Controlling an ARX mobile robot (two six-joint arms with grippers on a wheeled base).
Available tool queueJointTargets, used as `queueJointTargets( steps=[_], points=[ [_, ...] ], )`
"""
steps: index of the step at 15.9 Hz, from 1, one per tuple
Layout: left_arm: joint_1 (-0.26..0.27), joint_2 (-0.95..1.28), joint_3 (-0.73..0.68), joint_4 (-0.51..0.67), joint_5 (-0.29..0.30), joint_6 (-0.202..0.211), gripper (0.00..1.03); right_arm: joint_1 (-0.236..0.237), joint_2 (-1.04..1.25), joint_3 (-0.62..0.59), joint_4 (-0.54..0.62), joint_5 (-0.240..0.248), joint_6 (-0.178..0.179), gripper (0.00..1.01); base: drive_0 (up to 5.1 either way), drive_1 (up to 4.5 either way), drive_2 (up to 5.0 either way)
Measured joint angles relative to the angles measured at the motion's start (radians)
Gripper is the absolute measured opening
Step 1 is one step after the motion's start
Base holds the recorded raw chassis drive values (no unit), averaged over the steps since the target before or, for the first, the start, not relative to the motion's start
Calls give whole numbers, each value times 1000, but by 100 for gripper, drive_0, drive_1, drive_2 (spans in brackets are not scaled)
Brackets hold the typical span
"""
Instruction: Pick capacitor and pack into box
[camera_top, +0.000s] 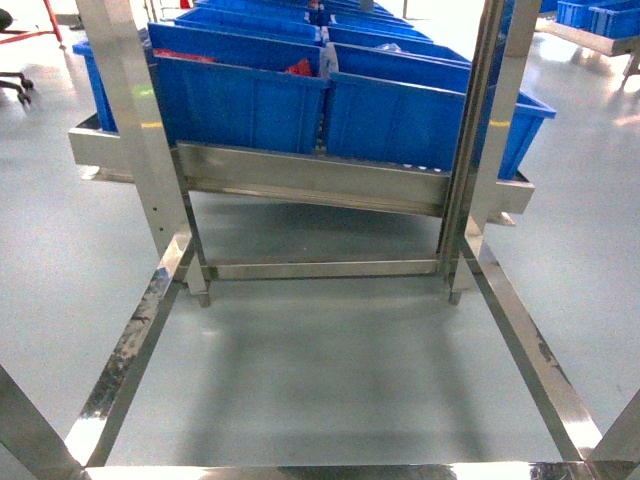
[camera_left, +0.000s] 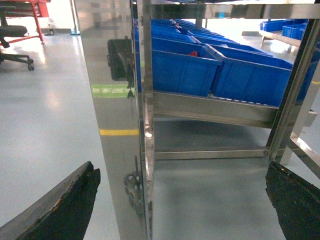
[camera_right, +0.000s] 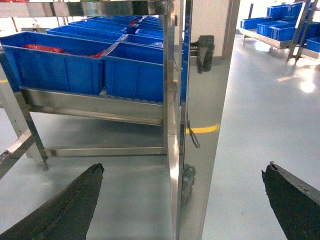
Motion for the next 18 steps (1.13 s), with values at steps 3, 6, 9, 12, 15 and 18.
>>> queueJointTargets(
  steps=[3,6,9,12,15,18],
  points=[
    [0,0,0,0,0,0,98,0,0,0,0,0,0,98,0,0,0],
    [0,0,0,0,0,0,98,0,0,0,0,0,0,98,0,0,0],
    [0,0,0,0,0,0,98,0,0,0,0,0,0,98,0,0,0],
    [0,0,0,0,0,0,98,0,0,0,0,0,0,98,0,0,0],
    [0,0,0,-1,0,0,98,0,0,0,-1,0,0,98,0,0,0],
    [0,0,0,-4,0,0,98,0,0,0,-2,0,0,98,0,0,0]
  ],
)
